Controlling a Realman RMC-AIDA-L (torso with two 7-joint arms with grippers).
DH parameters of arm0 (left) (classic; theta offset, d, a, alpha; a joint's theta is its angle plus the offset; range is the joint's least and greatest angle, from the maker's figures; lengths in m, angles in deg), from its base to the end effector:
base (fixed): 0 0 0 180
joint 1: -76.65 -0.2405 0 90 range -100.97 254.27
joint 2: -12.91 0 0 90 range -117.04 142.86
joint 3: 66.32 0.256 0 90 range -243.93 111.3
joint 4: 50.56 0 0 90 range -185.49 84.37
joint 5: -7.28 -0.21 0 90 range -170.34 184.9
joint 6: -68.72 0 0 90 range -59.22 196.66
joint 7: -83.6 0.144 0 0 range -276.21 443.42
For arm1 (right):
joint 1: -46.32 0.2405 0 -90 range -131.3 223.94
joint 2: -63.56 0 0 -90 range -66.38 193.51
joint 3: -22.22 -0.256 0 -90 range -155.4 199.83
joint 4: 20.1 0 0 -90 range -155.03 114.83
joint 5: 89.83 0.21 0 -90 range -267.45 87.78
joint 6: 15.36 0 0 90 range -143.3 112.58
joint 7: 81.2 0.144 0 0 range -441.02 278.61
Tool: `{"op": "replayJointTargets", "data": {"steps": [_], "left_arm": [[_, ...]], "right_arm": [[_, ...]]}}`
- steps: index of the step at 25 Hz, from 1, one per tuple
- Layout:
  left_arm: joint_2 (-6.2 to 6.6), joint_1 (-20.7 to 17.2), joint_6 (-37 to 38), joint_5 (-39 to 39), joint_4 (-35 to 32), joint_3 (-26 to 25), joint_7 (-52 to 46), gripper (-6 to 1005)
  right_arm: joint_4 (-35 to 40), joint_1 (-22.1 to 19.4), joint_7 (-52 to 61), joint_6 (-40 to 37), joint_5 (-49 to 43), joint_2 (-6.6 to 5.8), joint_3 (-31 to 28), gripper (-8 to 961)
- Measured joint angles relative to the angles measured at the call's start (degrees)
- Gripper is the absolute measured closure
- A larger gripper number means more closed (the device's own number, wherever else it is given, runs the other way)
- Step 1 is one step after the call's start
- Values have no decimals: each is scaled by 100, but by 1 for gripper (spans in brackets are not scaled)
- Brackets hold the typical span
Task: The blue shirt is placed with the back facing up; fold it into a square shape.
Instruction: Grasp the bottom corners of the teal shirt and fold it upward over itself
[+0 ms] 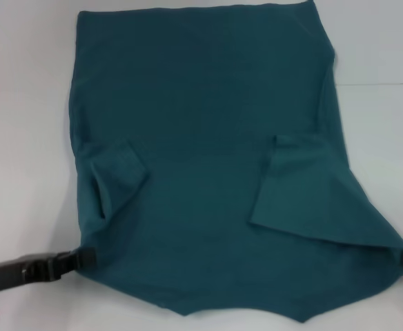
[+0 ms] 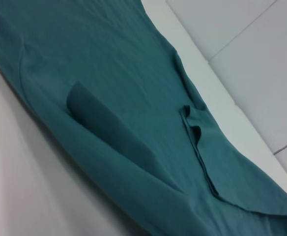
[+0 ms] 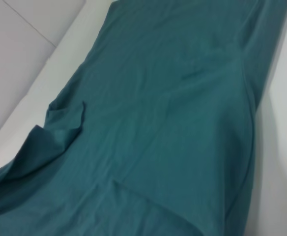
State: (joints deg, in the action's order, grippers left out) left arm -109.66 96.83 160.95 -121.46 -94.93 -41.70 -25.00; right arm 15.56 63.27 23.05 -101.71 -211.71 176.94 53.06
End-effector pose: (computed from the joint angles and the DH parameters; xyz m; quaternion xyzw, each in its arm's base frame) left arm -0.3339 0.2663 0.0109 -0.7975 -0.5410 -0.2341 0.1285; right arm 0.3773 0.2600 0.0454 -0.7943 0.5420 0.2060 0.1812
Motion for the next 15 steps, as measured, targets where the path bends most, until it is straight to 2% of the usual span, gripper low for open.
{"op": "replayJointTargets", "data": {"steps": [15], "left_arm": [[-113, -544, 892, -23, 16, -192, 180, 950]], "right_arm": [[-149, -897, -1205, -834, -20, -56, -830, 927]]}}
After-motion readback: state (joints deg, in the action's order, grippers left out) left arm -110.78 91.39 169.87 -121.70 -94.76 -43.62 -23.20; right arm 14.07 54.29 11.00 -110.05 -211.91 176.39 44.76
